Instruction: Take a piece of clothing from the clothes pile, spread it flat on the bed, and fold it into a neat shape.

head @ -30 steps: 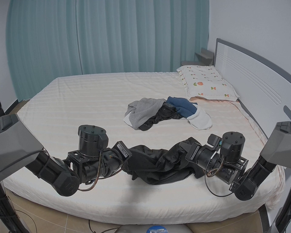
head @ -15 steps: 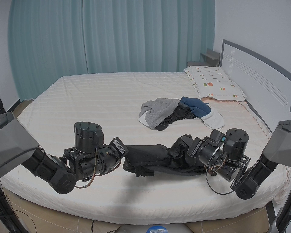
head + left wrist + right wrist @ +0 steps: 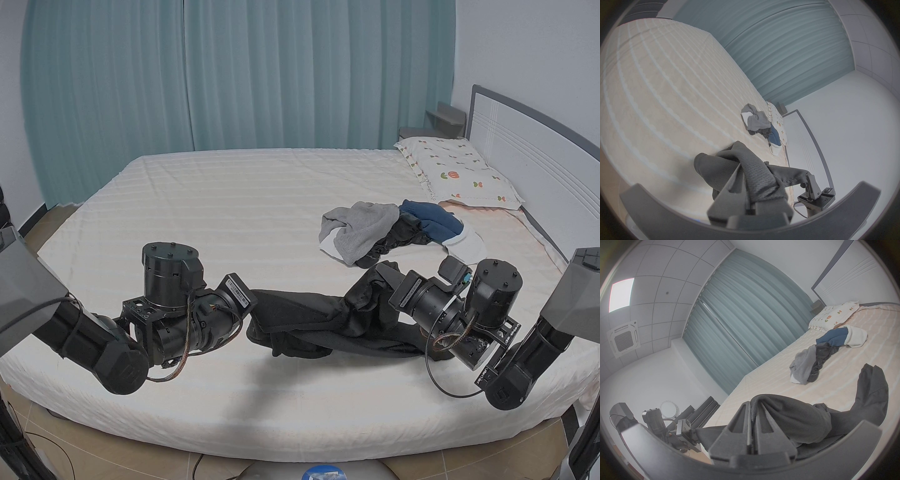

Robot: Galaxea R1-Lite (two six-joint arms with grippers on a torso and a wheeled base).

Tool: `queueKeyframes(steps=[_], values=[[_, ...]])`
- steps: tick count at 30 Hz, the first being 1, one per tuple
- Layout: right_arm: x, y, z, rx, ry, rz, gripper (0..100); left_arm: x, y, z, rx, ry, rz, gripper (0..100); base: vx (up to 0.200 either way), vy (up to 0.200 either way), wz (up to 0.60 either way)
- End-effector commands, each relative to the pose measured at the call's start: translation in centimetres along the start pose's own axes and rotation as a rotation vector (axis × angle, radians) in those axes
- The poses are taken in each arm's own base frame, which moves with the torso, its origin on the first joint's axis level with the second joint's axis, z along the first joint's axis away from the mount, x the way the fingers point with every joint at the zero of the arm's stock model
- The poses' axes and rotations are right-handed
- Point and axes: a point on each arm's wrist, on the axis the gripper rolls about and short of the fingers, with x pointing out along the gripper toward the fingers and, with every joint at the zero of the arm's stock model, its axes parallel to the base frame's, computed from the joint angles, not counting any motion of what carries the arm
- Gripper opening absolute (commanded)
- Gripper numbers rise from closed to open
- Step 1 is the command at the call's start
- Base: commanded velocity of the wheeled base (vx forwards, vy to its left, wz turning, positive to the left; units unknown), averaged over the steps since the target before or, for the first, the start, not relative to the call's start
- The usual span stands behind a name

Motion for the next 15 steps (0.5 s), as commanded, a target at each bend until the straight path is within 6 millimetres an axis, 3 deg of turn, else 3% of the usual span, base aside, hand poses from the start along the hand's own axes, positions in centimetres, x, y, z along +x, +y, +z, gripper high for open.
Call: queueKeyframes(steps=[1, 15], values=[[0.2, -0.3, -0.4, -0.001, 0.008, -0.004, 0, -0.1, 0.0, 0.0, 0.002, -0.002, -0.001, 0, 0.000, 0.200, 0.00], [-0.4, 1.1, 0.9, 0.005, -0.041, 0.044, 0, -0.2, -0.1, 0.2, 0.027, -0.014, -0.001, 0, 0.000, 0.200, 0.00]])
